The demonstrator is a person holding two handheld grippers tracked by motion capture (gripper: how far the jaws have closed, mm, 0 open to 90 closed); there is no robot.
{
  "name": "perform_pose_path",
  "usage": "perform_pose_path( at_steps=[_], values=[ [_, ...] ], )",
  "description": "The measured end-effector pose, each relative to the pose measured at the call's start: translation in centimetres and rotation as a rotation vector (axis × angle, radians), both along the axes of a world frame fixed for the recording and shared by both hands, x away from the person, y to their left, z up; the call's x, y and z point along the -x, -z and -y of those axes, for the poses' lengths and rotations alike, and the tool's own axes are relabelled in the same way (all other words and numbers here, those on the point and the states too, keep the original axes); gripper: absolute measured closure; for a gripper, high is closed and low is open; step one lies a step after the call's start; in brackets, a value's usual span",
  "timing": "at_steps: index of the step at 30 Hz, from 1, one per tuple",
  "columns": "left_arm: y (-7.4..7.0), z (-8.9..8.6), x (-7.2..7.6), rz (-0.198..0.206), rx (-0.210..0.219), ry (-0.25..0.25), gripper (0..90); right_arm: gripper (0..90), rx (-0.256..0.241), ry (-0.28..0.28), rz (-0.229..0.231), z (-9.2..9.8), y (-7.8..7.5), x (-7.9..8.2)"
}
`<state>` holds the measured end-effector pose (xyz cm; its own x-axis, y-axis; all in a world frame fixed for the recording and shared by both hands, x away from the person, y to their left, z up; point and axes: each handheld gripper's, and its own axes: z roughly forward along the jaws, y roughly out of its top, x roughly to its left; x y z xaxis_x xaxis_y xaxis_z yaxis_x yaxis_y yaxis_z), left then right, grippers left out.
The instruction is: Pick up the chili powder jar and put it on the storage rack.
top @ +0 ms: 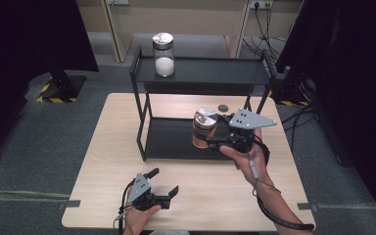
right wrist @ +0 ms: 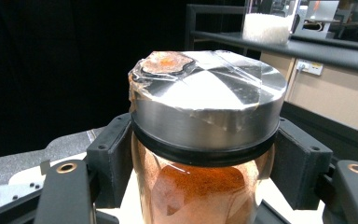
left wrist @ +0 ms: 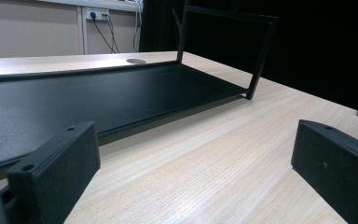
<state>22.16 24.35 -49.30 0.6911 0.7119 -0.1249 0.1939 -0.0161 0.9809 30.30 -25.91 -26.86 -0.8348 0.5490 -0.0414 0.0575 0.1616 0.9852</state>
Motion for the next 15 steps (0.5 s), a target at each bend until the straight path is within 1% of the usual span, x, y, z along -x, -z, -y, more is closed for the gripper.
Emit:
perform_pose_path(
  at_steps=[5, 9, 15],
  values=[
    [0.0, 0.0, 0.0, 0.000, 0.000, -0.001, 0.3, 31.0, 0.004, -0.006, 0.009, -0.6, -1.4, -0.5],
    [0.0, -0.1, 0.0, -0.001, 0.004, -0.004, 0.3, 31.0, -0.006, -0.007, 0.004, -1.0, -2.2, -0.9],
    [0.0, -0.1, 0.0, -0.002, 0.003, -0.002, 0.3, 31.0, 0.010, 0.002, 0.007, -1.8, -3.7, -1.5]
  ],
)
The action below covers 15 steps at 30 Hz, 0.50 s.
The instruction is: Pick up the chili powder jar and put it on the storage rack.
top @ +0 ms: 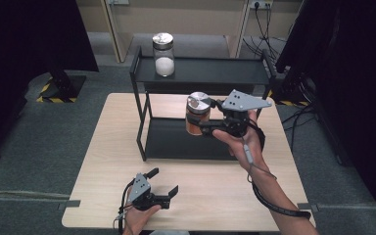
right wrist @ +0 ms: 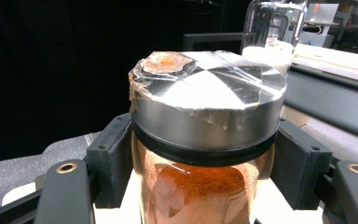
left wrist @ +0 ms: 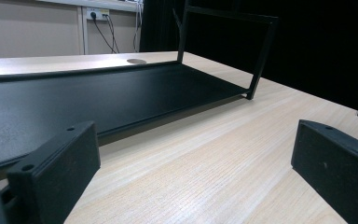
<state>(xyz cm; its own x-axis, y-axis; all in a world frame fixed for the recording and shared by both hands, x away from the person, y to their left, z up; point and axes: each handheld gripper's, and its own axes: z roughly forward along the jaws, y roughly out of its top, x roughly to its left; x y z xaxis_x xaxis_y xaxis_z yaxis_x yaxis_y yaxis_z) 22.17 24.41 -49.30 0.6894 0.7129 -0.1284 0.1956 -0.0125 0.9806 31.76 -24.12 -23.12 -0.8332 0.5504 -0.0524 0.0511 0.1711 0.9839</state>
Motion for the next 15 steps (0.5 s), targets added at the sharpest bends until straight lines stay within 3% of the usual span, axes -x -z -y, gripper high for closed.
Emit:
perform_pose_path(
  at_steps=[15],
  values=[
    [0.0, 0.0, 0.0, -0.001, 0.005, 0.002, 0.3, 31.0, 0.001, 0.026, -0.005, -1.7, -4.0, -2.1]
  ],
)
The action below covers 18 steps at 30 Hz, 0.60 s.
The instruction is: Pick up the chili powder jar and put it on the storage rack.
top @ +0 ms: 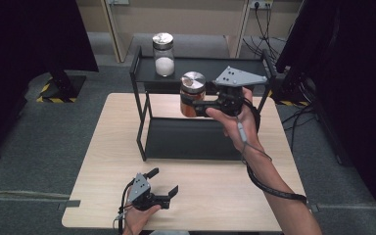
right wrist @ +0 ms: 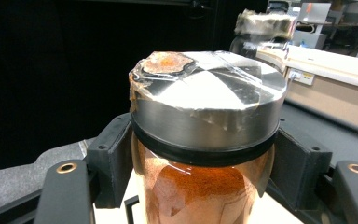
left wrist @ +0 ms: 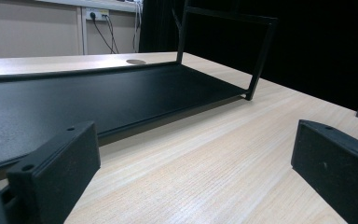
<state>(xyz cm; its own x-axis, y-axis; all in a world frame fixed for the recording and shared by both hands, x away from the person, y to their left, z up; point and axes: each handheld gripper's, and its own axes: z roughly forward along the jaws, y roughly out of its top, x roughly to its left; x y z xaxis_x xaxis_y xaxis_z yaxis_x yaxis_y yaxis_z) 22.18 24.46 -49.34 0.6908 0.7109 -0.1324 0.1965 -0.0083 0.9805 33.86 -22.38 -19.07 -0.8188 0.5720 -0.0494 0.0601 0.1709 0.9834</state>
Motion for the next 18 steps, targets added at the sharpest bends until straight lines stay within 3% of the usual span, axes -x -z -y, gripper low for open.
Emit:
perform_pose_path(
  at_steps=[18],
  values=[
    [-0.1, 0.1, 0.1, 0.011, -0.012, 0.002, 0.5, 31.0, -0.011, 0.119, -0.009, -1.8, -4.0, -3.1]
  ],
)
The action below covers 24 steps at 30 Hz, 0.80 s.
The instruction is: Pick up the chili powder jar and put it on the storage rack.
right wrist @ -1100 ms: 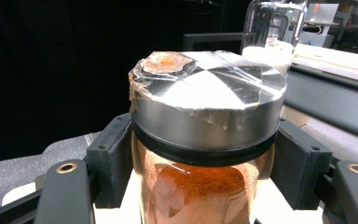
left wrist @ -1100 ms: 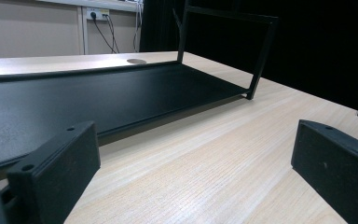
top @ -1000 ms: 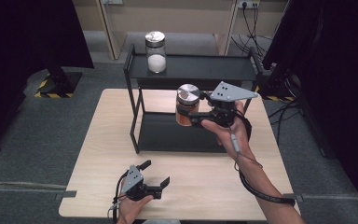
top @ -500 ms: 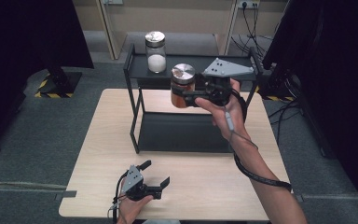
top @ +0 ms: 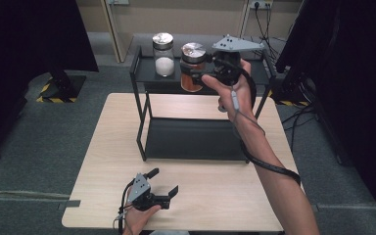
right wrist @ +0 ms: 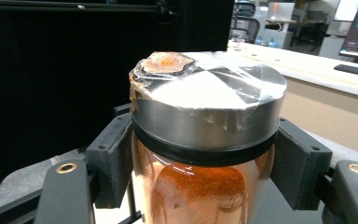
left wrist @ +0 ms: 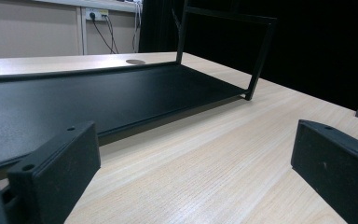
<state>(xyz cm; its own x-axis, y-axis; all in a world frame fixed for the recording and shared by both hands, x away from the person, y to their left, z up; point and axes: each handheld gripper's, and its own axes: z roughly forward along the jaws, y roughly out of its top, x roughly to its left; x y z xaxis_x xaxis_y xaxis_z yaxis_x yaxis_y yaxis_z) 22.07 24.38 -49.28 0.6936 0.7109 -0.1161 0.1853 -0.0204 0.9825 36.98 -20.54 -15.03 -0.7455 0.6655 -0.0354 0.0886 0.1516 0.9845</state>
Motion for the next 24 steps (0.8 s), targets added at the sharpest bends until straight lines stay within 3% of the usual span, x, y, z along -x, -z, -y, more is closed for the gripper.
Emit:
perform_pose_path(
  at_steps=[5, 13, 24],
  values=[
    [0.0, 0.2, 0.1, 0.006, -0.008, 0.007, 0.5, 31.0, 0.017, 0.037, -0.009, -1.1, -0.7, -1.0],
    [-0.1, 0.3, 0.2, 0.011, -0.007, 0.016, 0.5, 31.0, 0.006, 0.095, -0.026, -2.1, -0.9, -2.2],
    [-0.1, 0.3, 0.2, 0.008, -0.007, 0.018, 0.5, 31.0, -0.009, 0.179, -0.044, -3.0, 0.2, -4.0]
  ],
)
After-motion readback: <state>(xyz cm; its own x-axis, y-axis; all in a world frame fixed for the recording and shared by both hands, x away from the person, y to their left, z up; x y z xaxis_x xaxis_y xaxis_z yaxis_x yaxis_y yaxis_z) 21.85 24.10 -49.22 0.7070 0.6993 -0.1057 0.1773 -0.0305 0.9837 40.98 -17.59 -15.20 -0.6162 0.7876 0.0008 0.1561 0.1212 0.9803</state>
